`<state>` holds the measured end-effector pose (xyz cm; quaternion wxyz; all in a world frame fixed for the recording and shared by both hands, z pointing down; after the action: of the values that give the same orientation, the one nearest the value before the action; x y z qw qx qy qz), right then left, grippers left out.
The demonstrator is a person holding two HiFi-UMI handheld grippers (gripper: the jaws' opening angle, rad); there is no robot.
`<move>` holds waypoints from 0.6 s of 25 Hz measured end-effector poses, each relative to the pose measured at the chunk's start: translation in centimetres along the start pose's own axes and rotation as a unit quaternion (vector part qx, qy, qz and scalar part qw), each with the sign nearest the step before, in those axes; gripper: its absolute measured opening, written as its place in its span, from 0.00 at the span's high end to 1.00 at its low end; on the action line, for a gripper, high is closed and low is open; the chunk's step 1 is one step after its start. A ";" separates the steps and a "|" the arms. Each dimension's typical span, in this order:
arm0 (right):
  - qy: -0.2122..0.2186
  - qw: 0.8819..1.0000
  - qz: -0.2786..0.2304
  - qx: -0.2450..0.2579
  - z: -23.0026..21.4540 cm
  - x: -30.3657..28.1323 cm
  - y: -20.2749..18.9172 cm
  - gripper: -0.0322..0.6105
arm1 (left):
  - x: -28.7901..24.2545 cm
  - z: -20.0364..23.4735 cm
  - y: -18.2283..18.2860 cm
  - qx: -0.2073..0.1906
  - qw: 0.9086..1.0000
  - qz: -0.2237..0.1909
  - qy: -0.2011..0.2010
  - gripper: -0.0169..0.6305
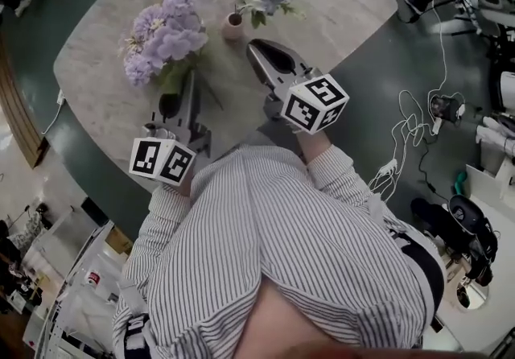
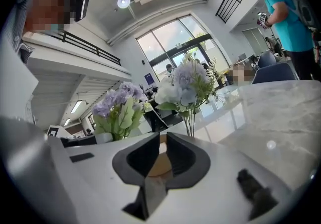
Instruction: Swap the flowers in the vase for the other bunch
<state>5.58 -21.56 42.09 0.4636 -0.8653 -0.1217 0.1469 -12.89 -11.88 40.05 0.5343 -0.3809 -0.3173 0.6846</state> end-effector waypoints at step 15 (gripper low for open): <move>-0.039 0.999 -0.010 0.027 -2.9 -2.1 0.4 0.70 | -0.2 0.3 -0.1 -0.003 1.000 0.009 0.025 0.90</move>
<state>4.78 -24.74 43.58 0.4834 -0.8446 -0.1439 0.1795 -13.08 -12.05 40.38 0.5347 -0.4020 -0.3027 0.6789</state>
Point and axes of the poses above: the fingertips, and each gripper's own axes: x backward along the fingers, z to its left, y out of its top, the point moved 7 cm from there along x, backward along the fingers, and after that the axes turned 12 degrees about y, right-handed, at the moved point
